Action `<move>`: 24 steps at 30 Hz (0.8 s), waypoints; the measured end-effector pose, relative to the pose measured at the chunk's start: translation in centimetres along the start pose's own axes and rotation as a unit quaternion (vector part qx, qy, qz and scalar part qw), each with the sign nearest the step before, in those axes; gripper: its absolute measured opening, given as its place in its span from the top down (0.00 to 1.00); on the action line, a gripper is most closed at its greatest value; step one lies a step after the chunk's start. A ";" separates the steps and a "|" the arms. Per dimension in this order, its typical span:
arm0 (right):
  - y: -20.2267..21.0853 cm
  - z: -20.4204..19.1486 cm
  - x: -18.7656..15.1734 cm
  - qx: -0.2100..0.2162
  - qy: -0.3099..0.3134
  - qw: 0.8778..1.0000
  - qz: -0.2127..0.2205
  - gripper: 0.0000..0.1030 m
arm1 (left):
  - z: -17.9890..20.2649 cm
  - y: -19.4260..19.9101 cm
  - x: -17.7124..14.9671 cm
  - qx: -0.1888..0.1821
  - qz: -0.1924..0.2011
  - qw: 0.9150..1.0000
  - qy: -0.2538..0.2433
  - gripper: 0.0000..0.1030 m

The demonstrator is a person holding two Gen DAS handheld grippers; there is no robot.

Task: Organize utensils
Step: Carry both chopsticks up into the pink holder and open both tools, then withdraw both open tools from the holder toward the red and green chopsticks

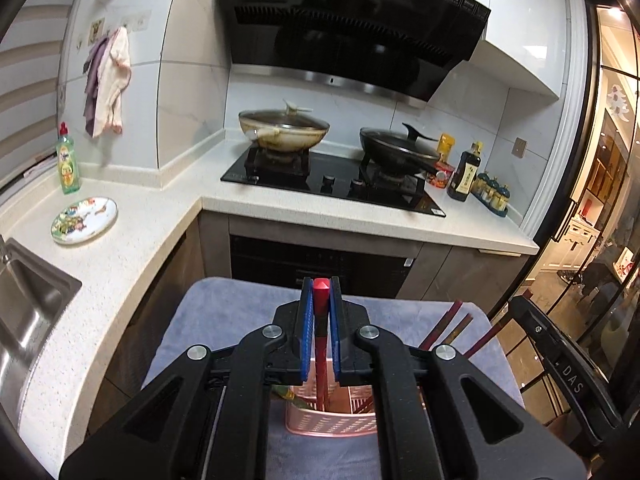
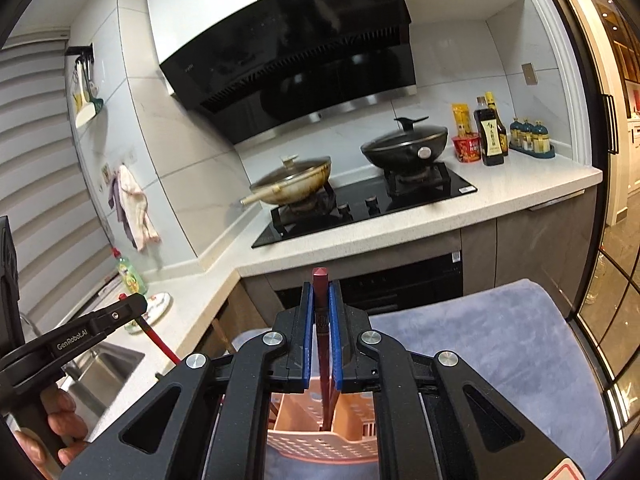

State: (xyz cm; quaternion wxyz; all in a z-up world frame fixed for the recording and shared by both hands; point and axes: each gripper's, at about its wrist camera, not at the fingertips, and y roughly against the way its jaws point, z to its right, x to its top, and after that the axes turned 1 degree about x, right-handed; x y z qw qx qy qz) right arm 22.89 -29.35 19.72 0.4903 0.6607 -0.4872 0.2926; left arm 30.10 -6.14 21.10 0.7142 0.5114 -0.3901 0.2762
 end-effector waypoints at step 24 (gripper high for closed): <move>10.3 -2.1 -4.0 0.043 0.042 0.998 -0.010 0.77 | 1.9 8.6 -6.2 0.039 0.014 0.998 -0.047 0.38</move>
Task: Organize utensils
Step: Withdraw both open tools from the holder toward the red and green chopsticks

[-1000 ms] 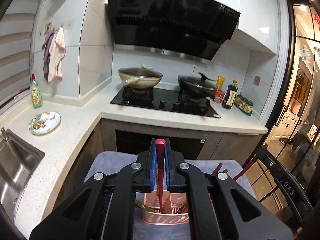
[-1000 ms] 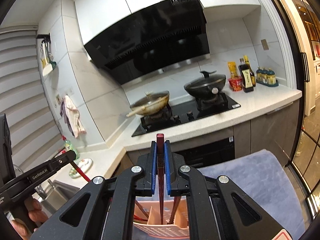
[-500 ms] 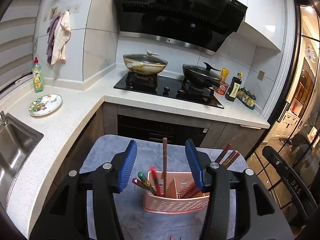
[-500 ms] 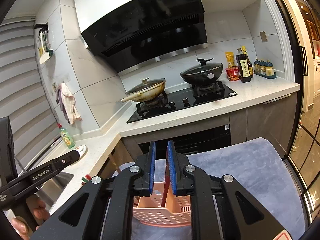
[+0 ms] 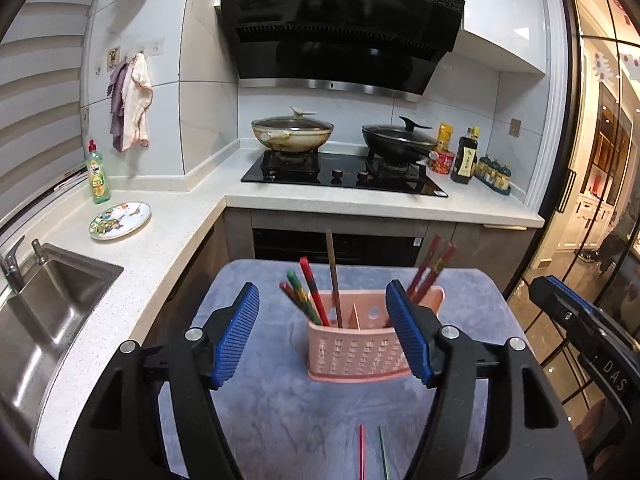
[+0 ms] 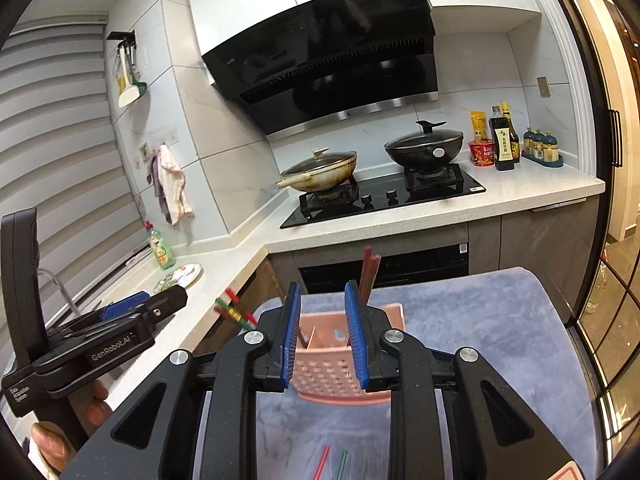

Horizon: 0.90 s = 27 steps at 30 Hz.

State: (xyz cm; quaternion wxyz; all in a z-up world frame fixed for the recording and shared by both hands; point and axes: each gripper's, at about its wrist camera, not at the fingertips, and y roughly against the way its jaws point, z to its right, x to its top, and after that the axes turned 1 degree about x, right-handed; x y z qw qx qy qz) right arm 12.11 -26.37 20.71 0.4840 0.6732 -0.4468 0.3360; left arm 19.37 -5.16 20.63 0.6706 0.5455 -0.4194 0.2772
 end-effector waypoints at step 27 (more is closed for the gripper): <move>5.3 -0.2 -15.7 -0.049 0.016 0.992 -0.114 0.65 | -1.3 2.5 -14.6 0.027 -0.119 0.993 0.009 0.30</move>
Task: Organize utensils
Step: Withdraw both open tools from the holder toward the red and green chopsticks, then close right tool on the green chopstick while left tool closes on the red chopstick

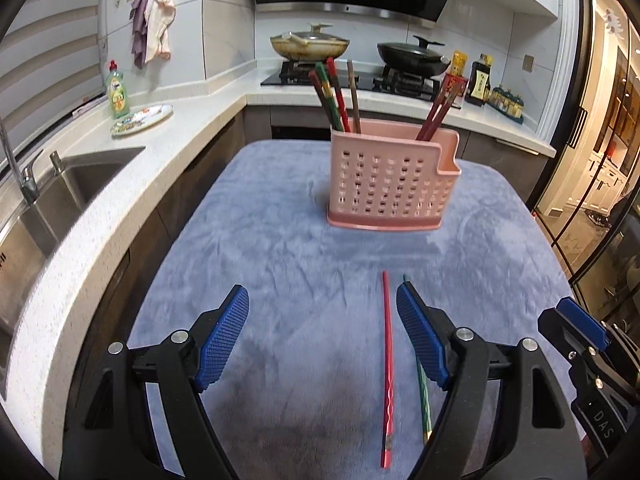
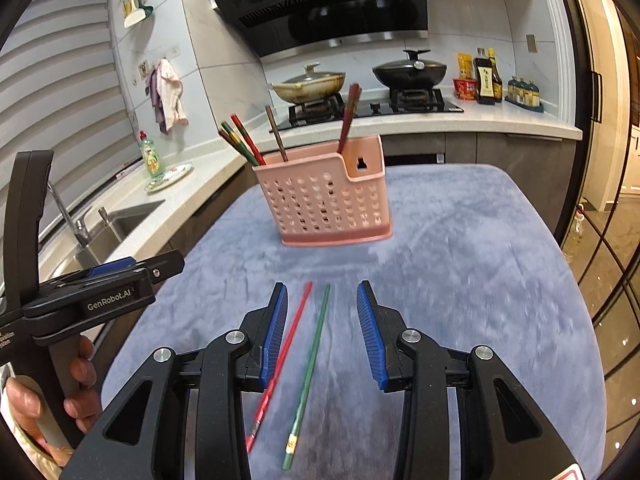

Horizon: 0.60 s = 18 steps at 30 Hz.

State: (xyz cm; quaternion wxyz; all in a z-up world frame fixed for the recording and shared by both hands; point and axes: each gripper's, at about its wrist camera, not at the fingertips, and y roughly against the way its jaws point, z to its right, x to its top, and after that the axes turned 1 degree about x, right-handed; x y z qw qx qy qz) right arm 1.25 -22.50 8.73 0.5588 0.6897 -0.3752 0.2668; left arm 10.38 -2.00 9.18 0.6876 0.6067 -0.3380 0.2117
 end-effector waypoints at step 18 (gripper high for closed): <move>-3.3 -0.5 -8.5 -0.004 0.004 0.995 -0.100 0.65 | 0.4 -3.6 -7.2 0.011 -0.086 0.996 -0.012 0.29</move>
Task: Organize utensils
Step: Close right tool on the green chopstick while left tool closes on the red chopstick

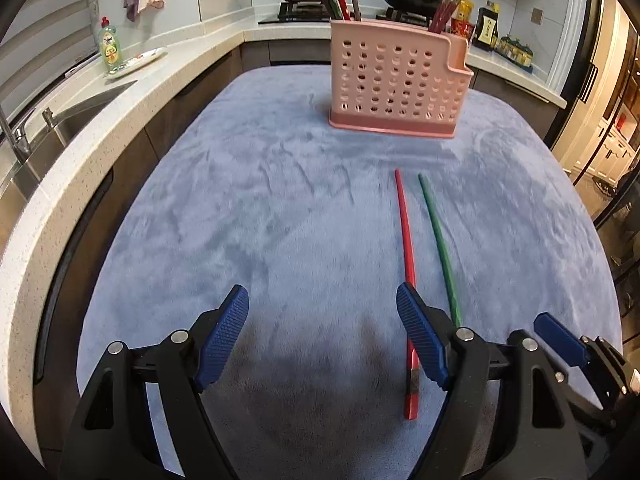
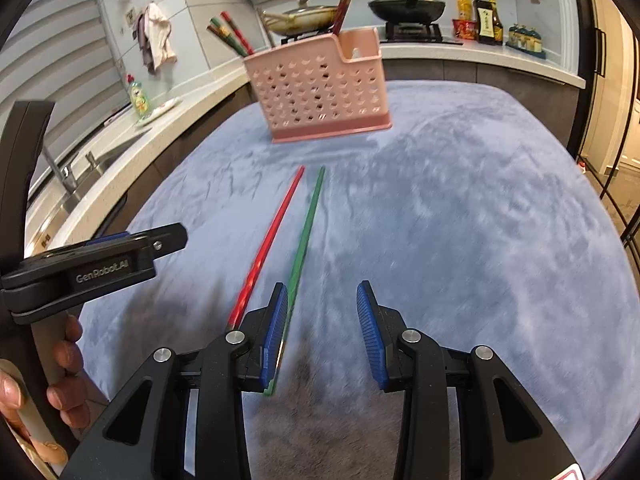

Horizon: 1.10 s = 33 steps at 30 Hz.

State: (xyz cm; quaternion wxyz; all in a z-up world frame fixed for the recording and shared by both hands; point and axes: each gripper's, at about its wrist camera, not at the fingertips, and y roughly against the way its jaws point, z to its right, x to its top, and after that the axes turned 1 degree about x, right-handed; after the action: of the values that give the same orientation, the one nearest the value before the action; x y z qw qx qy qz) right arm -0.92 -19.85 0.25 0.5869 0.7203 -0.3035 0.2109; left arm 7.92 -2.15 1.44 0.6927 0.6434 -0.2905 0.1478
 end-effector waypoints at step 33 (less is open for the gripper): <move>-2.1 1.4 -2.0 -0.035 -0.017 0.999 -0.027 0.94 | 1.0 -1.6 -2.8 -0.026 -0.049 0.998 -0.006 0.20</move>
State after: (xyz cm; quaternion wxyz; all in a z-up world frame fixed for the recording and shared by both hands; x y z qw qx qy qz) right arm -1.02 -20.61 -2.89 0.6121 0.7107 -0.3010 0.1721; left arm 6.47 -2.85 -1.51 0.7140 0.6393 -0.2665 0.1020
